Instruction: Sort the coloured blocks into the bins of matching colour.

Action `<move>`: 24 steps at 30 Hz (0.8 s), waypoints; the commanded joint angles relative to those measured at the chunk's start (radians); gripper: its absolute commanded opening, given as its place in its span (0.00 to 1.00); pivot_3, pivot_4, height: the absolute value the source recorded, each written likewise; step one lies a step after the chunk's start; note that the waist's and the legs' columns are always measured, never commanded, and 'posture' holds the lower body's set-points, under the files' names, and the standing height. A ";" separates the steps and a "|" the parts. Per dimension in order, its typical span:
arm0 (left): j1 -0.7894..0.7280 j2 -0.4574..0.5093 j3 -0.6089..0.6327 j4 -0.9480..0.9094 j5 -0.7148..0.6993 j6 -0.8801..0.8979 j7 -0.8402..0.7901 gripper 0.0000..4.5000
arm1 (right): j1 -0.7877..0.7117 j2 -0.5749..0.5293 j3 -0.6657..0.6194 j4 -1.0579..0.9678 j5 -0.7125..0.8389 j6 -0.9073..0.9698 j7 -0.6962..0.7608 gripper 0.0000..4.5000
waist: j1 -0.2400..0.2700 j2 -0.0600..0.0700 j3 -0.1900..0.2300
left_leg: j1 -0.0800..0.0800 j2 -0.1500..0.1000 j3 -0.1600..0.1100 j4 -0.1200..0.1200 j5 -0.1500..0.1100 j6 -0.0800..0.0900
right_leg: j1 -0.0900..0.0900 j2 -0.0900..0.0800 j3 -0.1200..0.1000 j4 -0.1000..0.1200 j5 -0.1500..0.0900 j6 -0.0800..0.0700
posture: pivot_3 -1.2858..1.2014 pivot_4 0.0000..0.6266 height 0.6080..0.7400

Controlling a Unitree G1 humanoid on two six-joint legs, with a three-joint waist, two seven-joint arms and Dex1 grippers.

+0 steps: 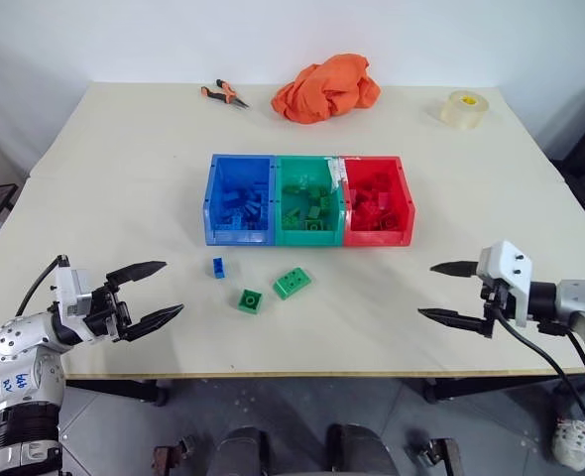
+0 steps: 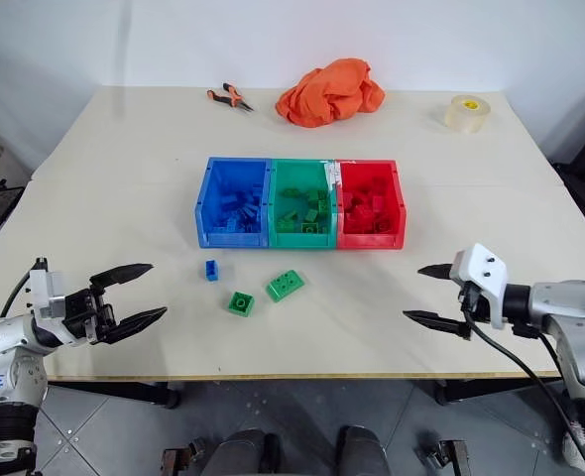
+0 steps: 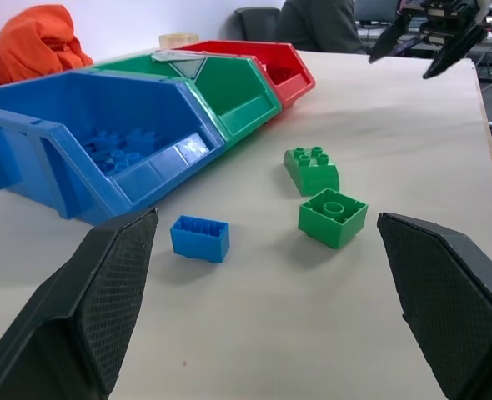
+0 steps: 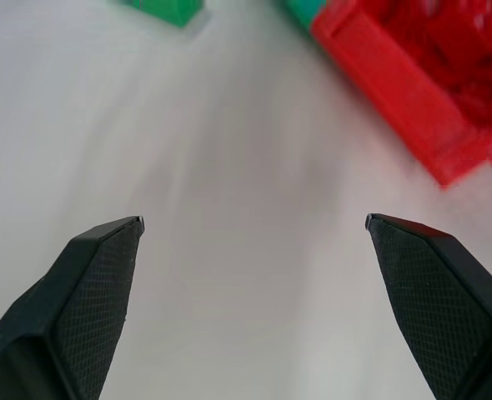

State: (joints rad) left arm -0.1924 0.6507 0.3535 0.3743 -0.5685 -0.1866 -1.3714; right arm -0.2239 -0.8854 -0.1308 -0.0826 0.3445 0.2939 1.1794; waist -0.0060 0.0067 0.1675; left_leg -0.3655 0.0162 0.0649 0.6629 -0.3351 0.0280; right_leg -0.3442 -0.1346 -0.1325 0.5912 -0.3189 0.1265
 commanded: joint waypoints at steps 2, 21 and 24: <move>-0.006 0.005 0.001 -0.017 -0.001 -0.006 -0.004 1.00 | -0.079 0.064 0.092 -0.050 0.010 0.021 -0.012 0.99 | 0.001 0.000 0.000 | 0.000 0.000 -0.001 0.000 0.000 0.000 | 0.000 -0.001 0.000 0.000 0.000 0.000 | 0.52 0.24 1.00; 0.168 -0.031 0.028 -0.250 -0.033 0.022 0.082 1.00 | -0.533 0.461 0.435 0.579 -0.210 -0.377 0.137 0.99 | -0.020 0.000 0.000 | -0.002 -0.002 -0.004 0.002 0.000 0.000 | -0.001 0.002 -0.001 0.005 0.000 0.000 | 0.52 0.24 1.00; 0.194 -0.035 0.034 -0.279 -0.038 0.026 0.095 1.00 | -0.577 0.503 0.438 0.674 -0.236 -0.430 0.132 0.99 | -0.026 0.000 0.000 | -0.002 -0.002 -0.004 0.001 0.000 0.000 | -0.002 0.002 0.000 0.005 0.000 0.000 | 0.52 0.24 1.00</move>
State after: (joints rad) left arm -0.0128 0.6097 0.3620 0.1319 -0.5848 -0.1620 -1.2841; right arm -0.7772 -0.3905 0.3113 0.5714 0.1135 -0.0977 1.3060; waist -0.0318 0.0066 0.1675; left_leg -0.3672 0.0144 0.0605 0.6641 -0.3347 0.0283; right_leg -0.3461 -0.1328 -0.1325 0.5969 -0.3189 0.1265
